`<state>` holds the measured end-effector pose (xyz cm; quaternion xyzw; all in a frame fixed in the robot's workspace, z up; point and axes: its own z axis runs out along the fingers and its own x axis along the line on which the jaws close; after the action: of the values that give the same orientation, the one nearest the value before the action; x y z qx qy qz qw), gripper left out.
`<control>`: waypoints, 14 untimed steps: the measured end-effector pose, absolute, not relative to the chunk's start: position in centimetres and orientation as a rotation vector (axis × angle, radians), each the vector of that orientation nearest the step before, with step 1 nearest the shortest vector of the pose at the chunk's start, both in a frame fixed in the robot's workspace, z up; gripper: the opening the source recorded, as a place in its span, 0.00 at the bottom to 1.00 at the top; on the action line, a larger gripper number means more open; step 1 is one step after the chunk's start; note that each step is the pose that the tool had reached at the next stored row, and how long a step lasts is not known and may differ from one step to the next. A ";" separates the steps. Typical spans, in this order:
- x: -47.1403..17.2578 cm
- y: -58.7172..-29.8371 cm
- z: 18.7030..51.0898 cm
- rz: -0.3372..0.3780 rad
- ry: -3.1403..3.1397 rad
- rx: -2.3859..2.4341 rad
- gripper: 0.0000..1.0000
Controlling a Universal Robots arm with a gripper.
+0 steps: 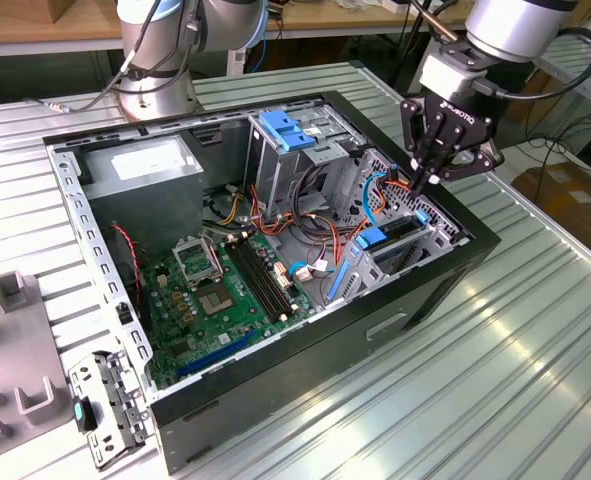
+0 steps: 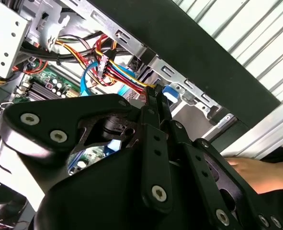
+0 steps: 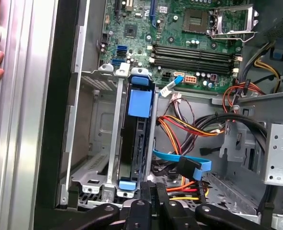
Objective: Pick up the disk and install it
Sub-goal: 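Insert the first disk wire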
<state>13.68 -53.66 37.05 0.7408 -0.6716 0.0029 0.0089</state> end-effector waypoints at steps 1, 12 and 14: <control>13.6 -53.7 37.0 0.009 -2.108 2.306 0.16; 12.9 -53.7 36.8 0.007 -2.126 2.291 0.16; 12.8 -54.0 36.7 0.004 -2.130 2.290 0.16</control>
<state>12.82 -54.02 36.70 0.7323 -0.6810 0.0012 0.0072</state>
